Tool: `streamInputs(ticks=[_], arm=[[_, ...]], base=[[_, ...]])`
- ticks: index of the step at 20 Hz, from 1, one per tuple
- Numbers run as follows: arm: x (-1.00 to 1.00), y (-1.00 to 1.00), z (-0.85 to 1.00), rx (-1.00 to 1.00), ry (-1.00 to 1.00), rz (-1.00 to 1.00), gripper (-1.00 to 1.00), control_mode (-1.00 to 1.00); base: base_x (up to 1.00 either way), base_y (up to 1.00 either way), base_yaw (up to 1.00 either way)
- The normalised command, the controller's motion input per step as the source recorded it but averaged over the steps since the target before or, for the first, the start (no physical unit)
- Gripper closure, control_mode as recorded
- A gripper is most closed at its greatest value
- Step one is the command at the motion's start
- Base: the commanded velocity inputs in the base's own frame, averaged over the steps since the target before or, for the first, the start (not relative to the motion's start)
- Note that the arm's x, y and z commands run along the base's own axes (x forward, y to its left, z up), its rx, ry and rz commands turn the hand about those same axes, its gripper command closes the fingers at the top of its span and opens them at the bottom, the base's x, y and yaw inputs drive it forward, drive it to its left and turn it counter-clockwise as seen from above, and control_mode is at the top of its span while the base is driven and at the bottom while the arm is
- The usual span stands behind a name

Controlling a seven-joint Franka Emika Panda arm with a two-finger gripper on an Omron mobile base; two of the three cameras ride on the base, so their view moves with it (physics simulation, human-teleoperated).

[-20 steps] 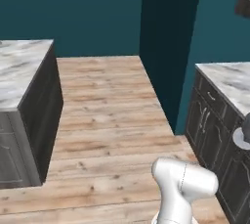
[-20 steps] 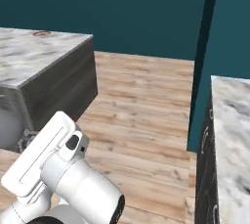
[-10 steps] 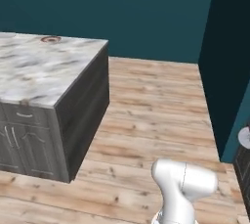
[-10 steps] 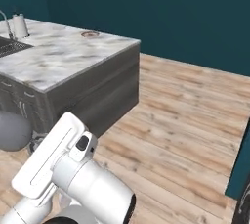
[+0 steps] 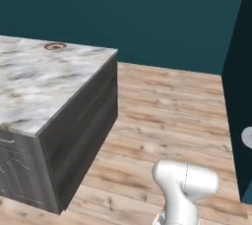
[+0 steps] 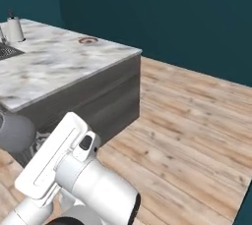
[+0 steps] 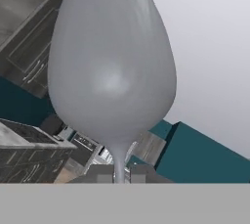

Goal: Retrieve the wine glasses from the counter and place one next to each plate.

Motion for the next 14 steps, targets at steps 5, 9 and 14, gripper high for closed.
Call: streamInputs(ticks=[5,9,14], arm=[[0.00,0.00,0.00,0.00,0.00,0.00,1.00,1.00],[0.00,0.00,0.00,0.00,0.00,0.00,1.00,1.00],[0.00,0.00,0.00,0.00,0.00,0.00,1.00,1.00]], base=[[1.00,-0.38,0.33],[1.00,-0.35,0.30],[1.00,-0.35,0.30]])
